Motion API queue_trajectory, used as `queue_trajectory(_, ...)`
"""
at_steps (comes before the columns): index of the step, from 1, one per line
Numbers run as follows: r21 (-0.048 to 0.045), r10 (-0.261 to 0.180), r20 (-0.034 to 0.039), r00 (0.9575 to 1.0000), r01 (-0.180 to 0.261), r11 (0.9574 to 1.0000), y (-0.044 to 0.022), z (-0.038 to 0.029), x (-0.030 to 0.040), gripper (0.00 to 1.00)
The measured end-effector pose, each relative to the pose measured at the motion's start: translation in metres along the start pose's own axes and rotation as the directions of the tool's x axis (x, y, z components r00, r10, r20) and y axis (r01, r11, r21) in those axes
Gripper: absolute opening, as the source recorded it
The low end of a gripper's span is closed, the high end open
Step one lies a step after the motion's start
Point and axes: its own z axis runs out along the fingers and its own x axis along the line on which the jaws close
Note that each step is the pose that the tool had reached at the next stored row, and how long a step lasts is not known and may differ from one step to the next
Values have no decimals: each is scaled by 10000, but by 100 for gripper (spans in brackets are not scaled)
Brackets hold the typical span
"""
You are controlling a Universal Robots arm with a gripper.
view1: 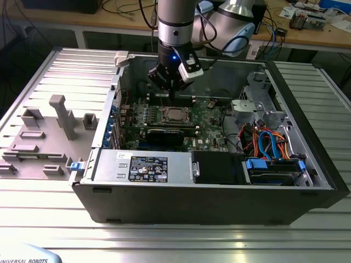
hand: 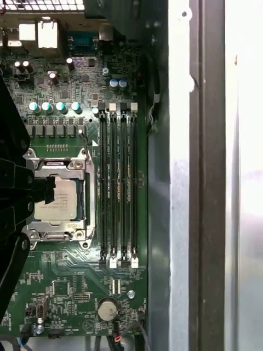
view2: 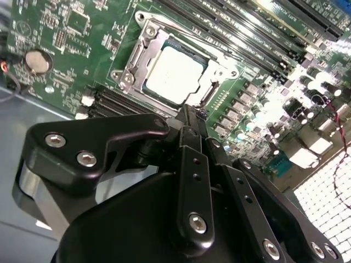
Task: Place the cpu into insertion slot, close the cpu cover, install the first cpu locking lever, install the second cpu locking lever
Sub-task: 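Install the first cpu locking lever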
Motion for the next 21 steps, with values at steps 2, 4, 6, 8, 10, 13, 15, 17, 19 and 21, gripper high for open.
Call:
queue_trajectory(2, 2, -31, -2, 10000, 31, 10000, 0, -1, 23, 11)
queue_trajectory(4, -1, -56, 3, 10000, 56, 10000, 1, -1, 73, 11)
queue_trajectory(6, 0, -63, 3, 10000, 63, 10000, 1, -2, 95, 11)
queue_trajectory(8, 0, -80, 2, 10000, 80, 10000, 1, -2, 98, 11)
queue_trajectory(10, -1, -107, 1, 9999, 107, 9999, 1, -2, 98, 11)
queue_trajectory(13, -3, -190, 0, 9998, 190, 9998, 1, -2, 99, 11)
queue_trajectory(15, -5, -302, -3, 9995, 302, 9995, 1, -2, 99, 11)
queue_trajectory(17, -9, -493, -7, 9988, 493, 9988, 1, -2, 98, 11)
queue_trajectory(19, -18, -904, -15, 9959, 904, 9959, 1, -2, 98, 11)
queue_trajectory(21, -28, -1406, -26, 9901, 1406, 9901, 1, -2, 98, 11)
